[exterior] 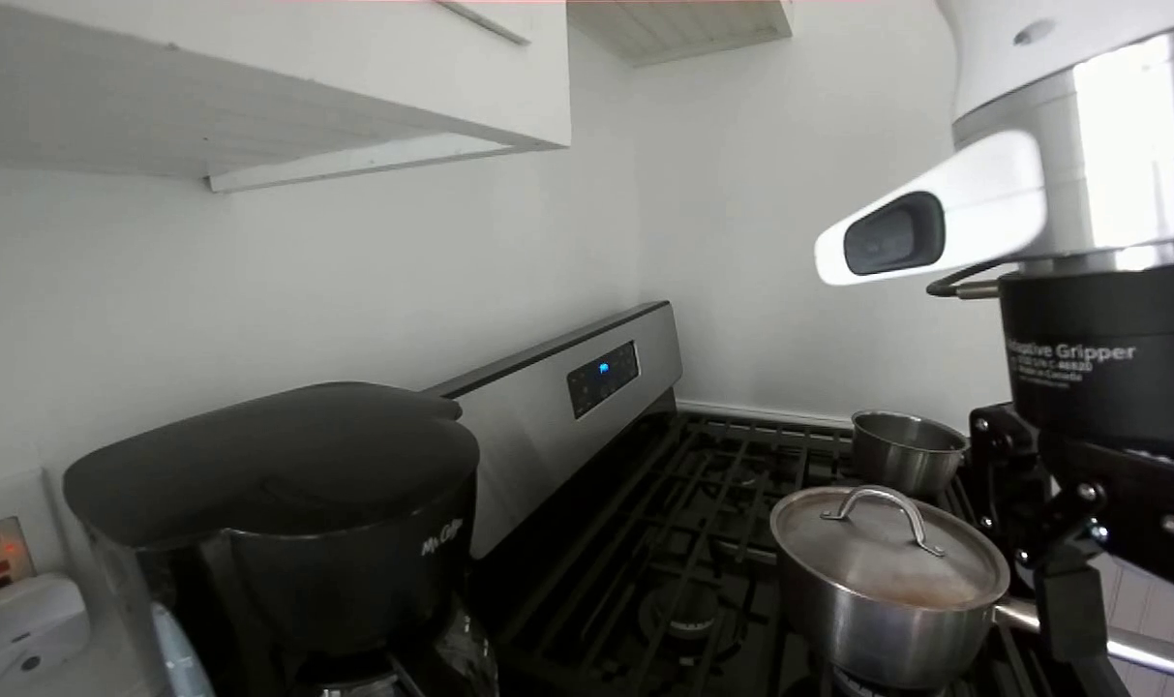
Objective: Put the blue fabric on top of the silver lid then use the fabric to put the lid on the stove
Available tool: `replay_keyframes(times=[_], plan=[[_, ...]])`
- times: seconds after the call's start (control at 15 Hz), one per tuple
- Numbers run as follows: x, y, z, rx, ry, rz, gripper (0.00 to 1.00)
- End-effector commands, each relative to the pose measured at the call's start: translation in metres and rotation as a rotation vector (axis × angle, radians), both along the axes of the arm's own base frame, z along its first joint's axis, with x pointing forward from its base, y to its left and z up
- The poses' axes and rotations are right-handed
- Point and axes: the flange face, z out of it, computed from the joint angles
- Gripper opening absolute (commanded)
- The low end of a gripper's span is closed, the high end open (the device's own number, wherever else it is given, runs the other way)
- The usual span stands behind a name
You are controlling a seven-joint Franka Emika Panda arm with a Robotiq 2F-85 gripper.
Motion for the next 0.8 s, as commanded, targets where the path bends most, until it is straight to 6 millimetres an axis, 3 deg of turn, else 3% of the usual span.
replay_keyframes(times=[0.0,0.2,0.27,0.33,0.47,0.73], plan=[[0.007,0.027,-0.002,-0.01,0.039,0.043,1.0],[0.005,0.061,-0.008,-0.03,0.015,0.09,1.0],[0.002,0.074,-0.013,-0.065,-0.005,0.189,1.0],[-0.001,0.05,-0.008,-0.033,0.01,0.104,1.0],[-0.005,0.069,-0.013,-0.054,0.007,0.16,1.0],[-0.003,0.073,-0.015,-0.06,0.008,0.172,1.0]])
